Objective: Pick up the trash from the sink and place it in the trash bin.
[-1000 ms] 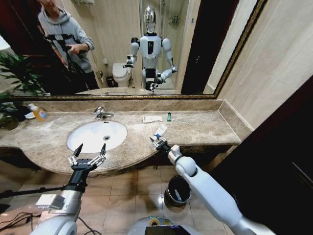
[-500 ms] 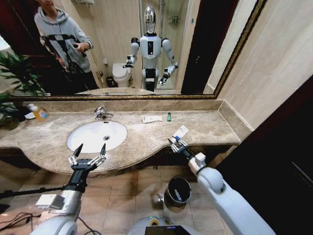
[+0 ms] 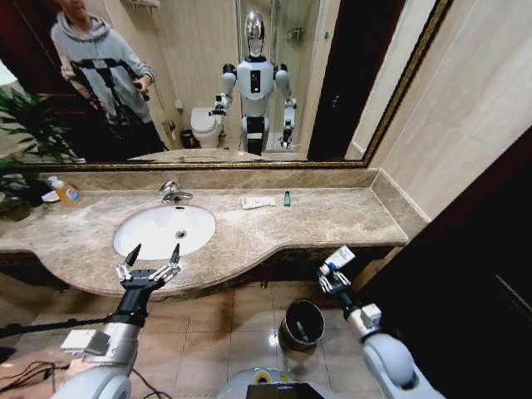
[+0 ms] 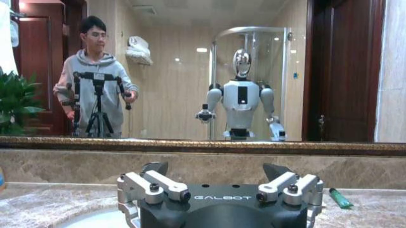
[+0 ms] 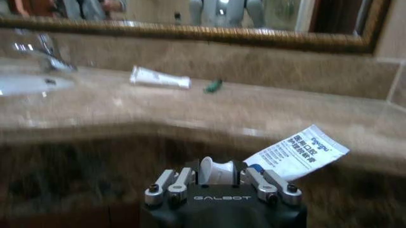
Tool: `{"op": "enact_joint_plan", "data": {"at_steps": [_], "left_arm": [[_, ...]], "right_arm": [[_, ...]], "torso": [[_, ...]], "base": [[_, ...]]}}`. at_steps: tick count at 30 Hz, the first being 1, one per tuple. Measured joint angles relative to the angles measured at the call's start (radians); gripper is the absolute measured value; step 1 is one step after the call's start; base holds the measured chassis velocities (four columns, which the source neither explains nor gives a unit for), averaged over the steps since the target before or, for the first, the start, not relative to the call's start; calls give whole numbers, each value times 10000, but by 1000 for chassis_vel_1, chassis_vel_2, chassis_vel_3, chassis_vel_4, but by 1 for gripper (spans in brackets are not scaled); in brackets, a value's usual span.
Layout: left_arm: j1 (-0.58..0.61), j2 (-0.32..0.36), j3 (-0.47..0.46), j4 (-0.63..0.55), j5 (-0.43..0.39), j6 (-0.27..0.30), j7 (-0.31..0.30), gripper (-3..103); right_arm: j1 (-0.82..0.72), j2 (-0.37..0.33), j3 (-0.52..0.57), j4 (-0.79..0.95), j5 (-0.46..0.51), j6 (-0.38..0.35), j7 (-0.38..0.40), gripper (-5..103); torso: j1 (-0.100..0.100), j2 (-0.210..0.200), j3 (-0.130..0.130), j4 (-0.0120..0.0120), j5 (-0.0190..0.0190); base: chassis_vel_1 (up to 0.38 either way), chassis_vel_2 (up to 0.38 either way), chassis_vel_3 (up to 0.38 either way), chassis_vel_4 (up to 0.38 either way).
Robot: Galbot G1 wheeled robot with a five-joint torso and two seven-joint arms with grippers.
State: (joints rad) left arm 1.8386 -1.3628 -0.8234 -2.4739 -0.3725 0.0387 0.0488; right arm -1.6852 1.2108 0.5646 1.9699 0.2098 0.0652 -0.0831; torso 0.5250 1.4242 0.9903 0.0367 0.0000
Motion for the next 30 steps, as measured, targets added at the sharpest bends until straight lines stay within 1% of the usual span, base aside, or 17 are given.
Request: {"op": "enact_joint_plan", "data": {"at_steps": [3, 5, 6, 7, 8, 12, 13, 14, 16, 17, 20, 21, 23, 24, 27, 29, 30], "left_arm": [[0, 1, 0, 0, 0, 0, 0, 100], [0, 0, 0, 0, 0, 0, 0, 100], [0, 0, 0, 0, 0, 0, 0, 100], [0, 0, 0, 0, 0, -1, 0, 100], [0, 0, 0, 0, 0, 0, 0, 100], [0, 0, 0, 0, 0, 0, 0, 100], [0, 0, 0, 0, 0, 0, 0, 100], [0, 1, 0, 0, 0, 0, 0, 100], [0, 0, 0, 0, 0, 0, 0, 100], [0, 0, 0, 0, 0, 0, 0, 100], [0, 0, 0, 0, 0, 0, 0, 100], [0, 0, 0, 0, 0, 0, 0, 100], [0, 0, 0, 0, 0, 0, 0, 100], [0, 0, 0, 0, 0, 0, 0, 100], [0, 0, 0, 0, 0, 0, 1, 100], [0, 0, 0, 1, 0, 0, 0, 100], [0, 0, 0, 0, 0, 0, 0, 100]], "right_arm": [[-142, 195, -3, -374, -310, 163, -67, 31], [-98, 463, -166, -1169, -747, 318, -139, 31], [-98, 463, -166, -1169, -747, 318, -139, 31], [86, 603, -311, -1730, -1011, 366, -148, 31], [305, 708, -463, -2216, -1223, 375, -159, 31], [922, 909, -943, -3370, -1463, 161, -208, 31], [922, 909, -943, -3370, -1463, 161, -208, 31], [1174, 960, -1061, -3765, -1656, 127, -265, 31], [1803, 1044, -1241, -4853, -2422, 222, -494, 31], [1803, 1044, -1241, -4853, -2422, 222, -494, 31], [2639, 1072, -1476, -6330, -2850, 179, -626, 31], [2639, 1072, -1476, -6330, -2850, 179, -626, 31], [3293, 1083, -1615, -7520, -3119, 101, -713, 31], [3293, 1083, -1615, -7520, -3119, 101, -713, 31], [4207, 1215, -1716, -9139, -3404, 88, -772, 31], [4418, 1271, -1727, -9497, -3469, 95, -799, 31], [4746, 1357, -1739, -10041, -3602, 143, -868, 31]], "torso": [[1, 0, 0, -1, 0], [1, 0, 0, 0, 0], [1, 0, 0, 0, 0], [0, 0, 0, -1, 0], [0, 0, 0, 0, 0], [1, 0, 1, 0, -1], [1, 0, 1, 0, -1], [1, 0, 1, 0, 0], [1, 0, 1, 1, 1], [1, 0, 1, 1, 1], [1, 0, 1, 1, 1], [1, 0, 1, 1, 1], [1, 0, 1, 0, 0], [1, 0, 1, 0, 0], [1, -1, 1, 1, 1], [1, 0, 2, 0, 0], [2, 0, 2, 1, 1]], "base": [[0, 0, 0, 0], [0, 0, 0, 0], [0, 0, 0, 0], [0, 0, 0, 0], [0, 0, 0, 0], [0, 0, 0, 0], [0, 0, 0, 0], [0, 0, 0, 0], [0, 0, 0, 0], [0, 0, 0, 0], [0, 0, 0, 0], [0, 0, 0, 0], [0, 0, 0, 0], [0, 0, 0, 0], [0, 0, 0, 0], [0, 0, 0, 0], [0, 0, 0, 0]]}}
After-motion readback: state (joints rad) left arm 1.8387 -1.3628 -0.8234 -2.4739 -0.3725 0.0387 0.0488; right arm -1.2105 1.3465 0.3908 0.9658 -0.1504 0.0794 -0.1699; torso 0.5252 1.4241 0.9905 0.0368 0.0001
